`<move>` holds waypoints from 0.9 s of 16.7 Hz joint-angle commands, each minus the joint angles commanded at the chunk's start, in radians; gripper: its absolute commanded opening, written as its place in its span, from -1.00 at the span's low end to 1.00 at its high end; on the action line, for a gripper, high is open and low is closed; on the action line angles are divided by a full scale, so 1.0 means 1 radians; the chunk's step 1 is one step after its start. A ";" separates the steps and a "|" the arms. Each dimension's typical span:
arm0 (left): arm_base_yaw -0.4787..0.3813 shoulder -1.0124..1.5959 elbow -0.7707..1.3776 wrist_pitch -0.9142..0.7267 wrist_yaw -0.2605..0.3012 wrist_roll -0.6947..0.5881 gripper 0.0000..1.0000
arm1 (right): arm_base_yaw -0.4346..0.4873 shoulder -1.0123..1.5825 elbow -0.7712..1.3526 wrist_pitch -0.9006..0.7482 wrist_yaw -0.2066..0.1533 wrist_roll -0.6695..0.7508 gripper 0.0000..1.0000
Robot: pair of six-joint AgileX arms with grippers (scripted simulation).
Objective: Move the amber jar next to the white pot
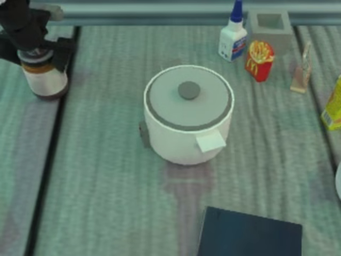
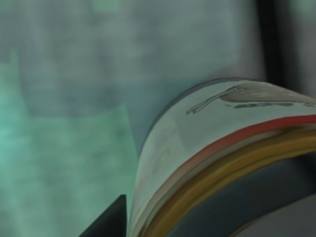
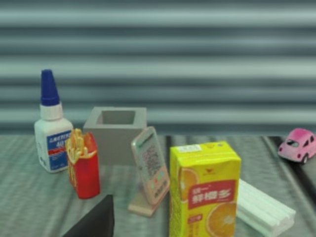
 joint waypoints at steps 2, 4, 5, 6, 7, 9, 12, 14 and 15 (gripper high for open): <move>0.003 -0.058 -0.058 0.000 -0.002 0.000 -1.00 | 0.000 0.000 0.000 0.000 0.000 0.000 1.00; 0.006 -0.153 -0.151 -0.001 -0.003 0.000 -1.00 | 0.000 0.000 0.000 0.000 0.000 0.000 1.00; 0.008 -0.211 -0.206 -0.003 -0.004 0.001 -1.00 | 0.000 0.000 0.000 0.000 0.000 0.000 1.00; 0.010 -0.272 -0.264 -0.004 -0.004 0.001 -1.00 | 0.000 0.000 0.000 0.000 0.000 0.000 1.00; 0.012 -0.332 -0.321 -0.005 -0.004 0.000 -1.00 | 0.000 0.000 0.000 0.000 0.000 0.000 1.00; 0.017 -0.434 -0.421 -0.009 -0.005 0.000 -1.00 | 0.000 0.000 0.000 0.000 0.000 0.000 1.00; 0.022 -0.512 -0.498 -0.014 -0.005 -0.001 -1.00 | 0.000 0.000 0.000 0.000 0.000 0.000 1.00; 0.022 -0.517 -0.503 -0.014 -0.005 -0.001 -1.00 | 0.000 0.000 0.000 0.000 0.000 0.000 1.00; 0.022 -0.517 -0.503 -0.014 -0.005 -0.001 -1.00 | 0.000 0.000 0.000 0.000 0.000 0.000 1.00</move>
